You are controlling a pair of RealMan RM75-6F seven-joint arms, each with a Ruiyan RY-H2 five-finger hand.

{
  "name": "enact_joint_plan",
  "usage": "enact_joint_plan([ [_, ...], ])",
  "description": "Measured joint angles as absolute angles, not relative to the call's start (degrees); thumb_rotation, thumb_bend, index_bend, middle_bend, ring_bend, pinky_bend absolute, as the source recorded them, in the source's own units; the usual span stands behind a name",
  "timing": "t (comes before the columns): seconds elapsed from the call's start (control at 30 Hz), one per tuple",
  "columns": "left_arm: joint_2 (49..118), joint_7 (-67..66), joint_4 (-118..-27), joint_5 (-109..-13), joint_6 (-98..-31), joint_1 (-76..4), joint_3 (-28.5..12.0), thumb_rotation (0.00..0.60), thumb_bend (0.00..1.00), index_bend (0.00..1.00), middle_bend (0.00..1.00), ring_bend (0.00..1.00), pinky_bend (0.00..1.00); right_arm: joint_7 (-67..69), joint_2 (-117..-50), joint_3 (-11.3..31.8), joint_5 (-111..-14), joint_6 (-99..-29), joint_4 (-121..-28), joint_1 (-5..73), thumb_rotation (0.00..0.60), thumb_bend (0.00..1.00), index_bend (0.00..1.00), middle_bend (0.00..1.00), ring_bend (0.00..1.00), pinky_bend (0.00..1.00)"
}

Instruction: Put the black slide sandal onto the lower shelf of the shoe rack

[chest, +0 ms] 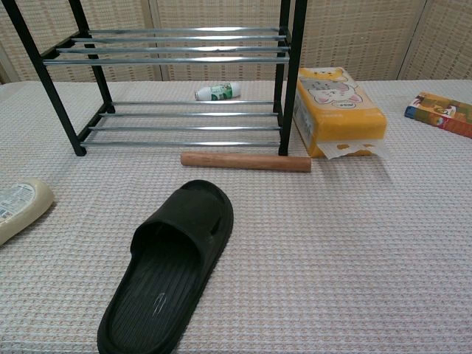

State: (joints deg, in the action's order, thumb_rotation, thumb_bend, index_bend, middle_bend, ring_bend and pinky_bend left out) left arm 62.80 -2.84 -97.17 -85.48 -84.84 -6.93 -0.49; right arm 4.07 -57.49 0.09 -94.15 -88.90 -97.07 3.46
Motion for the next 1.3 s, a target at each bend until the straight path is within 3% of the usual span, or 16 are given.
enact_joint_plan([
  [0.33, 62.6, -3.09, -97.22, -88.83, -83.6, -8.23, -0.29, 0.6, 0.14, 0.22, 0.13, 0.09, 0.29, 4.06, -57.77, 0.71, -94.29, -88.86, -96.99, 3.78, 0.6, 0.38, 0.0, 0.15, 0.05, 0.01],
  [0.63, 62.03, -3.34, -96.65, -101.36, -80.35, -14.0, 0.81, 0.6, 0.14, 0.28, 0.18, 0.1, 0.29, 3.71, -57.37, 1.18, -94.77, -88.49, -97.78, 4.43, 0.6, 0.38, 0.0, 0.15, 0.05, 0.01],
  [0.87, 61.98, -6.56, -98.58, -110.18, -71.31, -22.04, 1.98, 0.6, 0.14, 0.29, 0.19, 0.11, 0.29, 3.44, -57.22, 1.48, -94.93, -88.48, -98.38, 4.7, 0.6, 0.38, 0.0, 0.15, 0.05, 0.01],
  [1.3, 66.81, -16.03, -103.75, -107.81, -53.48, -32.09, 0.64, 0.6, 0.14, 0.26, 0.21, 0.11, 0.29, 3.75, -57.04, 1.88, -94.67, -88.27, -98.6, 5.07, 0.6, 0.38, 0.0, 0.15, 0.05, 0.01],
])
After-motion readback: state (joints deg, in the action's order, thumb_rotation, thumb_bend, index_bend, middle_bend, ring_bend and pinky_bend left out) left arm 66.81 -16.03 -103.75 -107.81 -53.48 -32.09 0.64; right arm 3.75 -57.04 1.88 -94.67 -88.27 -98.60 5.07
